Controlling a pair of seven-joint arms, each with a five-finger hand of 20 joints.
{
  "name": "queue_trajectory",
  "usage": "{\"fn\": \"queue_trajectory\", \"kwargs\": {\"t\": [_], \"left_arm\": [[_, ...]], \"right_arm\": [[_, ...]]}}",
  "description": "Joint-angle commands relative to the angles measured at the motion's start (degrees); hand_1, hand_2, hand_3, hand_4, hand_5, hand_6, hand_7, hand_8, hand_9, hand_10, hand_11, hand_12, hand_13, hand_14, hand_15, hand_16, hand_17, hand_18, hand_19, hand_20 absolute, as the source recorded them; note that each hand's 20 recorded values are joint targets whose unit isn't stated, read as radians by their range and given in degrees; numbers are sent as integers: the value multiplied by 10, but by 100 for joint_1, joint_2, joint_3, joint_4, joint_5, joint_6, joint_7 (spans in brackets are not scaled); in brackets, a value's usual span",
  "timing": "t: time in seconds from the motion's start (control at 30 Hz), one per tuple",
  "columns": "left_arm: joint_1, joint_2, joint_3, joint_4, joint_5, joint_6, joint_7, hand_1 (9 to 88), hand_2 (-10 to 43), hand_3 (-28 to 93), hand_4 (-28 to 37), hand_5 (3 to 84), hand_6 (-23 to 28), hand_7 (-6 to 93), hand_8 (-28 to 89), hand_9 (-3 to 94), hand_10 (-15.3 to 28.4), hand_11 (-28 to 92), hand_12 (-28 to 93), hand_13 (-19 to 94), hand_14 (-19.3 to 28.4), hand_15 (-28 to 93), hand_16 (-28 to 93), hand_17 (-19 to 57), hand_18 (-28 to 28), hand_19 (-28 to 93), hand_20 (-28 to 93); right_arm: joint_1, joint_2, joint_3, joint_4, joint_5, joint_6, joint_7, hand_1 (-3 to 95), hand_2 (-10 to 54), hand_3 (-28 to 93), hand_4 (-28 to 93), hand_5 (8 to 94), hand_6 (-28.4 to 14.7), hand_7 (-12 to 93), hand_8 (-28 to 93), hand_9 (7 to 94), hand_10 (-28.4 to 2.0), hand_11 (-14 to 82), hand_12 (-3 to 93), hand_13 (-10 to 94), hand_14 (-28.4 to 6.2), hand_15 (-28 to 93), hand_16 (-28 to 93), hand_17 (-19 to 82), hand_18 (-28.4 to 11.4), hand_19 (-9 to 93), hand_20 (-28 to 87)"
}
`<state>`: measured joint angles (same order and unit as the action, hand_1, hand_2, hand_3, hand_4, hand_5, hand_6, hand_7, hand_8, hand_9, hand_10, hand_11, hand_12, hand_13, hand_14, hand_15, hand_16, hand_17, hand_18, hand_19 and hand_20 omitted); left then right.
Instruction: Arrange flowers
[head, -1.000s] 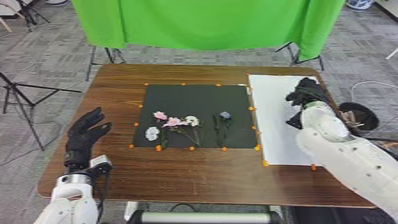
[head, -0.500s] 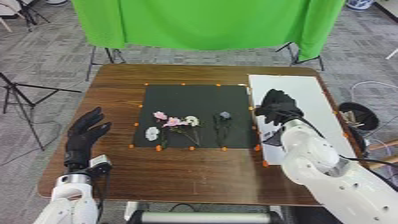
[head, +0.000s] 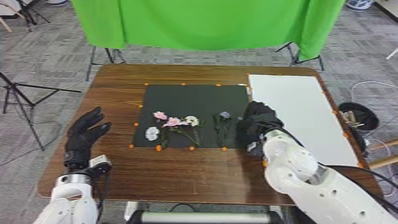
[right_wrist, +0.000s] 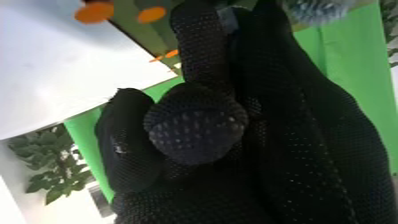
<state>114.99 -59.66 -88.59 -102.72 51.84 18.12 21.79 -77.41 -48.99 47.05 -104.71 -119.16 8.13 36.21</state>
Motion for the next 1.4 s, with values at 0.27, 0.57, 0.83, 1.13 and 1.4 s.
{"fn": "queue_trajectory", "kwargs": {"t": [0.27, 0.57, 0.83, 1.13, 1.4], "left_arm": [[46, -29, -32, 28, 27, -66, -49, 479, -90, 701, -90, 400, -19, 240, -119, 373, 102, 231, 113, 408, 144, 302, -29, 185, 138, 285, 250], [47, -11, -49, 31, 45, -97, -65, 478, -92, 701, -88, 400, -19, 240, -118, 374, 102, 230, 113, 407, 144, 301, -29, 182, 138, 286, 251], [86, 4, -34, -14, 35, -72, -47, 478, -92, 699, -88, 397, -22, 241, -119, 374, 101, 228, 113, 408, 143, 301, -28, 179, 138, 285, 248], [149, -27, -49, -43, 13, 5, 38, 478, -93, 699, -89, 399, -21, 240, -119, 375, 101, 229, 113, 408, 144, 301, -29, 177, 138, 284, 247], [185, -270, -111, -272, 353, -59, 149, 476, -93, 695, -91, 401, -20, 239, -119, 378, 103, 230, 113, 408, 145, 300, -29, 177, 138, 285, 247]], "right_arm": [[-515, 63, 256, -384, 309, -505, -75, 419, -95, 637, -110, 674, -27, 144, -80, 775, -157, 151, 185, 928, -28, 559, 318, 660, -117, 932, 496], [-652, 135, 586, -661, 461, -635, -137, 356, -95, 644, -125, 652, -35, 134, -84, 744, -166, 141, 184, 919, -32, 562, 313, 650, -122, 932, 498], [-851, 128, 1169, -1045, 622, -701, -228, 323, -95, 624, -116, 644, -41, 119, -78, 744, -172, 141, 186, 923, -33, 562, 306, 656, -120, 932, 500], [-2395, -683, 4467, -1767, 4304, -529, -2520, 279, -29, 643, -133, 645, -36, 123, -78, 719, -173, 134, 190, 773, -121, 436, 271, 463, -176, 798, 391], [-3556, -1572, 5214, -1697, 7342, -828, -5652, 80, -84, 748, -173, 429, 9, 82, -72, 369, -134, 32, 135, 275, -143, 53, 196, 153, -177, 81, 266]]}}
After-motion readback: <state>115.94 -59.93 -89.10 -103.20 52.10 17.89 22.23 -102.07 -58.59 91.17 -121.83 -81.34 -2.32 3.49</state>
